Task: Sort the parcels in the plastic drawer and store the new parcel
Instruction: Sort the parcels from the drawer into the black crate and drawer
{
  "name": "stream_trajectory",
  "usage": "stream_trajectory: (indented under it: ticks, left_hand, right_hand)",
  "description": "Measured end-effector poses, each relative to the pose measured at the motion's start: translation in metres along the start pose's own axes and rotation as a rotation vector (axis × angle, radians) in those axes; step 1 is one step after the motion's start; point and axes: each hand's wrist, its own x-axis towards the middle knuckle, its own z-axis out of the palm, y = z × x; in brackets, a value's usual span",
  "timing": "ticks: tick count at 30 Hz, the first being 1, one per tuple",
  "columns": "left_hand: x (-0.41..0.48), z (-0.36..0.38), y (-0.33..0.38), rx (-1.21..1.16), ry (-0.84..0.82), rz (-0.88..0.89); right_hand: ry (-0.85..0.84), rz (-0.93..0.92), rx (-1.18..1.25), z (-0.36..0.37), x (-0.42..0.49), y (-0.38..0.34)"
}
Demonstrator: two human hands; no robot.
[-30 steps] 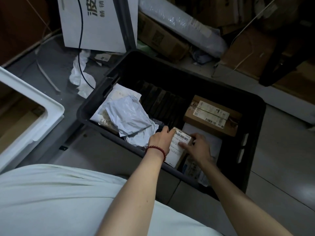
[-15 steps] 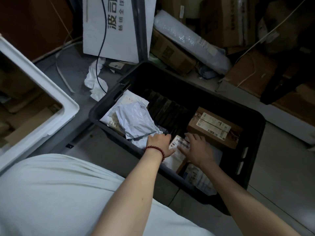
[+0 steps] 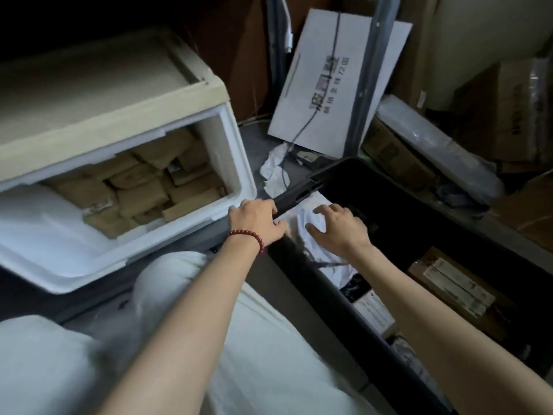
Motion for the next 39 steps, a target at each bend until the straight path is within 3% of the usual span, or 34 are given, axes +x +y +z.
stream_trajectory:
  ticks: [9,18,28,39]
  left_hand:
    - [-0.072,-0.083,-0.153,-0.084,0.289,-0.39]
    - [-0.139,-0.082,-0.243,-0.204,0.22,-0.591]
    - [-0.11,-0.039,-0.271,-0.211,0.122,-0.507]
    - [-0.021,-0.011,-0.282,-0.298,0.014,-0.436]
  right_hand:
    - [0.076,-0.375,0.091,-0.021,0.016,-0.18]
    - [-0.132,-0.494,0.1,-0.002,0.021,-0.299]
    - [-0.156,-0.378,0.072,0.036,0.052,-0.309]
    - [-0.27,-0.223,-0.168,0.058,0.116,-0.289]
